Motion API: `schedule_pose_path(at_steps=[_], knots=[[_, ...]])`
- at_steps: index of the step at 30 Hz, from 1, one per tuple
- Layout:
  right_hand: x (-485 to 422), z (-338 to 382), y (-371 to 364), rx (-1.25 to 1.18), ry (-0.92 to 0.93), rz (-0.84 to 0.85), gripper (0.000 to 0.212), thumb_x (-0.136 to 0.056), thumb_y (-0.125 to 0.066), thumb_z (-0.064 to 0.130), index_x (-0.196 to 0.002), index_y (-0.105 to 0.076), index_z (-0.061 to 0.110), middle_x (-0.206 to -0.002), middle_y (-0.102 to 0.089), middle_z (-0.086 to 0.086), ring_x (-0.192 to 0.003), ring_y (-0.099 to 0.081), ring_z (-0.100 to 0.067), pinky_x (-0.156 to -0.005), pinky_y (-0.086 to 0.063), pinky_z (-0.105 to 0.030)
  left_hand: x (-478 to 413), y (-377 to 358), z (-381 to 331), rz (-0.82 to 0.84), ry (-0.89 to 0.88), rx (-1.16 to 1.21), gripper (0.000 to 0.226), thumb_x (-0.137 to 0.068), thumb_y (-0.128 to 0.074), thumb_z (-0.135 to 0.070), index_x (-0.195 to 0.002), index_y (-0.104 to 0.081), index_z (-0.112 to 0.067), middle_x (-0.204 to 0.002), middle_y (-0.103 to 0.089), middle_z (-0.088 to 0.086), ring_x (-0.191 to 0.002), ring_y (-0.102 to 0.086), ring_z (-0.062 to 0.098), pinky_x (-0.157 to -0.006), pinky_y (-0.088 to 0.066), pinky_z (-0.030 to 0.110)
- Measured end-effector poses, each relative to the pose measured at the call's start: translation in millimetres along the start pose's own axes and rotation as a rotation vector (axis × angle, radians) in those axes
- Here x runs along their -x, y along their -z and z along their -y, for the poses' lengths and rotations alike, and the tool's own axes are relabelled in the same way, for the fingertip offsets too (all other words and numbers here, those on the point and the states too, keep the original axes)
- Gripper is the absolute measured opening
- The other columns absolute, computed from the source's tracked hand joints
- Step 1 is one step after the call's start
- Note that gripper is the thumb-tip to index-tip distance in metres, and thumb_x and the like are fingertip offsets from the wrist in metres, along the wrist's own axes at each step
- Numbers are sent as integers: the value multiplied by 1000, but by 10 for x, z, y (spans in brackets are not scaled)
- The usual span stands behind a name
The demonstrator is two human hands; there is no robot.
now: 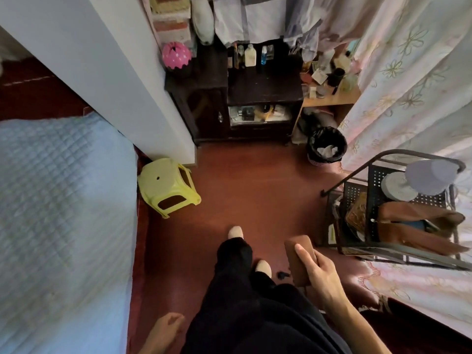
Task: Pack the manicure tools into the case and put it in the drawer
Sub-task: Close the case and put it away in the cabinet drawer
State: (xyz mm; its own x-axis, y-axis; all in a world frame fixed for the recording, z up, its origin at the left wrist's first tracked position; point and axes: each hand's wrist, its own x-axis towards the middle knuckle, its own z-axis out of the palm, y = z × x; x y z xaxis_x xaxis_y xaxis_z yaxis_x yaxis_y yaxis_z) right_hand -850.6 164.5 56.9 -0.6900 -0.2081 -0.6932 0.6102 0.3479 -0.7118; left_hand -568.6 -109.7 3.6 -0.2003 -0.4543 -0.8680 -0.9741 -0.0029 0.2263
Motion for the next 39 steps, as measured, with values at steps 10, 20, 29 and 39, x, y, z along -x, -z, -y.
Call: schedule_pose_path(at_steps=[10, 20, 29, 39], knots=[[-968, 996, -174, -19, -5, -85, 40, -97, -70, 48, -93, -79, 9, -77, -80, -12, -61, -73, -18, -56, -58, -28, -973, 605, -1667, 35, -44, 121, 18, -104, -58, -18, -112, -69, -6, -95, -73, 11, -84, -71, 23, -68, -54, 28], [-1824, 1839, -227, -24, 19, -125, 34, -97, -70, 50, -87, -83, 20, -81, -82, -11, -67, -76, -18, -59, -59, -29, -1501, 1032, -4192, 61, -343, 97, 11, -106, -54, -29, -105, -64, -26, -99, -73, 2, -79, -70, 11, -68, -51, 24], [-2923, 2693, 36, -22, 28, -54, 33, -96, -72, 51, -87, -83, 21, -80, -81, -9, -66, -75, -15, -58, -58, -27, -1823, 1123, -4833, 14, -198, 13, 12, -107, -52, -28, -105, -64, -27, -98, -73, 0, -81, -72, 12, -70, -53, 26], [-3793, 3452, 122, -41, -40, -67, 33, -95, -72, 54, -90, -83, 24, -87, -83, -7, -72, -79, -18, -59, -58, -24, -1990, 1287, -4811, 59, 49, 35, 24, -104, -58, -11, -119, -68, 4, -114, -69, 27, -101, -65, 33, -96, -53, 46]])
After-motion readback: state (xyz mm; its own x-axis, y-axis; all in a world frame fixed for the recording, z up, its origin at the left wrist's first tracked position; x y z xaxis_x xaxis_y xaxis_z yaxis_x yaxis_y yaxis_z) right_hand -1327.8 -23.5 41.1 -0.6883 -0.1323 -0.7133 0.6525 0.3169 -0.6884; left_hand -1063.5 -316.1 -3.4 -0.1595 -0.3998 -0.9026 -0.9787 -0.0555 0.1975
